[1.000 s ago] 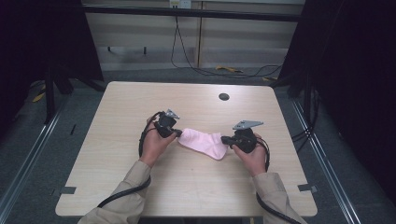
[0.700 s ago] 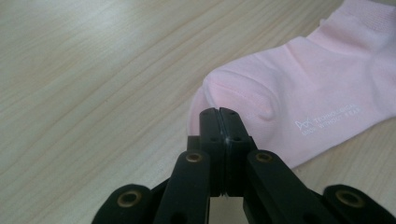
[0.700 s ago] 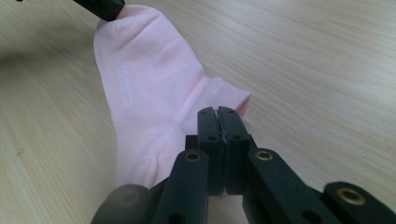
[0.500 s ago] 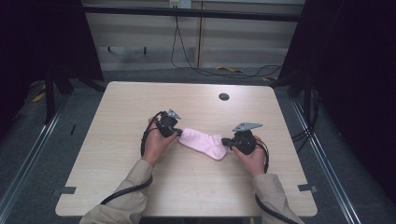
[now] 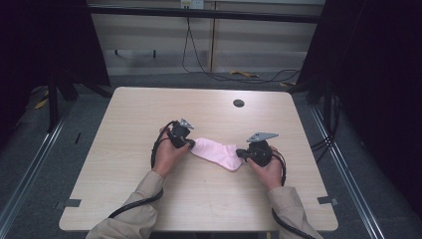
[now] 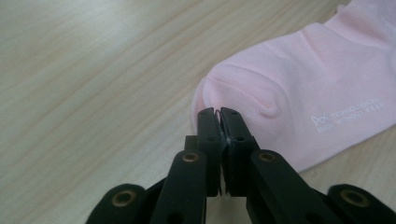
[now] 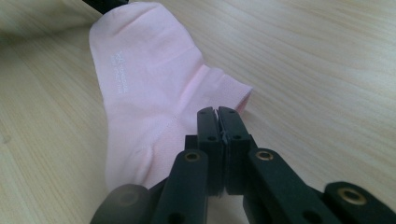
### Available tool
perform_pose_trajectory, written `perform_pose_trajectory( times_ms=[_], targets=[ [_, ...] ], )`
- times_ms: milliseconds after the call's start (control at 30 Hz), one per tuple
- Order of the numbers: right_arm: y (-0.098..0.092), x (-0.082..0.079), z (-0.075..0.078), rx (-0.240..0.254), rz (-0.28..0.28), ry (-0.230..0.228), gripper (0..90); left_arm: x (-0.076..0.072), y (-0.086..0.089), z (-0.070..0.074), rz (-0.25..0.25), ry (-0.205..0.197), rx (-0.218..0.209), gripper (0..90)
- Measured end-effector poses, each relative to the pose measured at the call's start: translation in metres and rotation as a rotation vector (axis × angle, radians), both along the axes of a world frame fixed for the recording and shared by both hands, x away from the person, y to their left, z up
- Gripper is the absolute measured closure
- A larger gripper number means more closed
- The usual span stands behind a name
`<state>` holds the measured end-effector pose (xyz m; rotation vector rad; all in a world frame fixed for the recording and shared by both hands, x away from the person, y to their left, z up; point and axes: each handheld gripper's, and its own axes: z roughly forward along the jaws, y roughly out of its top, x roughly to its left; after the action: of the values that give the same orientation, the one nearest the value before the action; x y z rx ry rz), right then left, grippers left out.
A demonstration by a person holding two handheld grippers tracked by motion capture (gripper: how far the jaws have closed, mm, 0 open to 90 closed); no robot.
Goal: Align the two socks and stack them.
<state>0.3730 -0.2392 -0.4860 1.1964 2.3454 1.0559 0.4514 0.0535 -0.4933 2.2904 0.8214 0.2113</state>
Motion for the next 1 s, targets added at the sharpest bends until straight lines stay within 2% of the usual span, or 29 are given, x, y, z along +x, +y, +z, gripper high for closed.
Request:
perform_pose_trajectory(
  times_ms=[200,300,467,633,800,867,1000],
  targets=[
    [0.002,-0.004,-0.005,-0.004,0.006,0.005,89.4,-0.012,0.002,0.004,-0.010,0.037,0.000,90.0],
    [0.002,-0.006,-0.005,-0.003,0.006,0.004,89.5,-0.016,0.002,0.008,-0.006,0.022,-0.007,90.0],
    [0.003,-0.007,-0.004,-0.011,0.001,0.007,89.5,-0.012,0.003,0.013,0.002,-0.002,-0.020,90.0],
    [0.003,-0.007,-0.005,-0.017,0.009,0.005,89.5,-0.008,0.002,0.007,0.004,-0.022,-0.004,89.9],
    [0.004,-0.008,-0.005,-0.019,0.005,0.002,89.6,-0.008,-0.001,0.008,0.006,-0.025,-0.023,90.0],
    [0.003,-0.007,-0.006,-0.018,0.010,0.000,89.6,-0.008,0.000,0.009,0.000,-0.032,-0.016,90.0],
    [0.004,-0.007,-0.006,-0.024,0.008,-0.003,89.7,-0.007,0.002,0.011,0.009,-0.024,-0.037,90.0]
  ],
)
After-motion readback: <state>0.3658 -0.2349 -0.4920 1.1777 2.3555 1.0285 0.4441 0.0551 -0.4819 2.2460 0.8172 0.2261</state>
